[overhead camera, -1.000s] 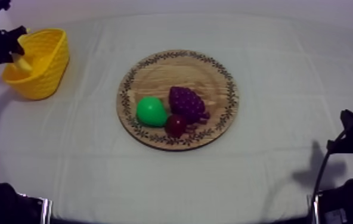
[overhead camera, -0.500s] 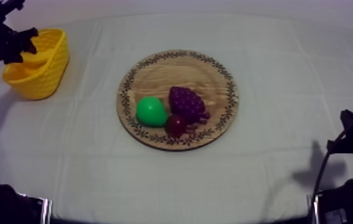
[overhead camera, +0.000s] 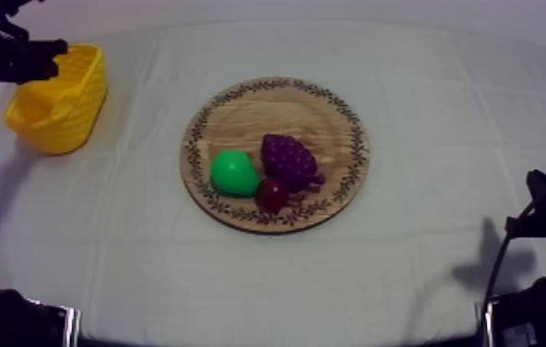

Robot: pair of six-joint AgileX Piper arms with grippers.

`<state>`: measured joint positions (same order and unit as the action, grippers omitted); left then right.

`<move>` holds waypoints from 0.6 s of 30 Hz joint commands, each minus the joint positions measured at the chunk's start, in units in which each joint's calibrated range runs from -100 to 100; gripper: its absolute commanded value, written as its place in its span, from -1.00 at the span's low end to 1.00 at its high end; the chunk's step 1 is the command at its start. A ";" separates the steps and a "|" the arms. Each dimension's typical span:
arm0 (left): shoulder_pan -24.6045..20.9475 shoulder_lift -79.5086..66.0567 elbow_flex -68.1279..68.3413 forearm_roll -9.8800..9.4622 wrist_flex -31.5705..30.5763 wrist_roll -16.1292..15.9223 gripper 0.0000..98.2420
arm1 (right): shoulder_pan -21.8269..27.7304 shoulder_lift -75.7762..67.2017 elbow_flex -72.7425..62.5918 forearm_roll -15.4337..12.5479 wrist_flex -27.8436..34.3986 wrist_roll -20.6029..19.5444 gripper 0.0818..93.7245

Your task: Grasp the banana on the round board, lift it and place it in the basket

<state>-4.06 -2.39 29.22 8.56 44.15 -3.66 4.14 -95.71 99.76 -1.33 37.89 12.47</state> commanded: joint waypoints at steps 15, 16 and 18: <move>5.90 -40.33 34.61 0.64 -9.53 -6.16 -0.92 | -0.01 -0.04 0.02 -0.02 0.17 0.01 -0.99; 6.03 -42.80 36.96 0.68 -10.26 -6.55 -0.94 | -0.01 -0.04 0.02 -0.02 0.17 0.01 -0.99; 6.28 -47.75 41.55 0.71 -11.89 -7.34 -0.97 | -0.01 -0.04 0.02 -0.02 0.17 0.01 -0.99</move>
<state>2.20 -41.13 63.01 9.22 32.97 -10.55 4.14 -95.71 99.76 -1.34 38.02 12.47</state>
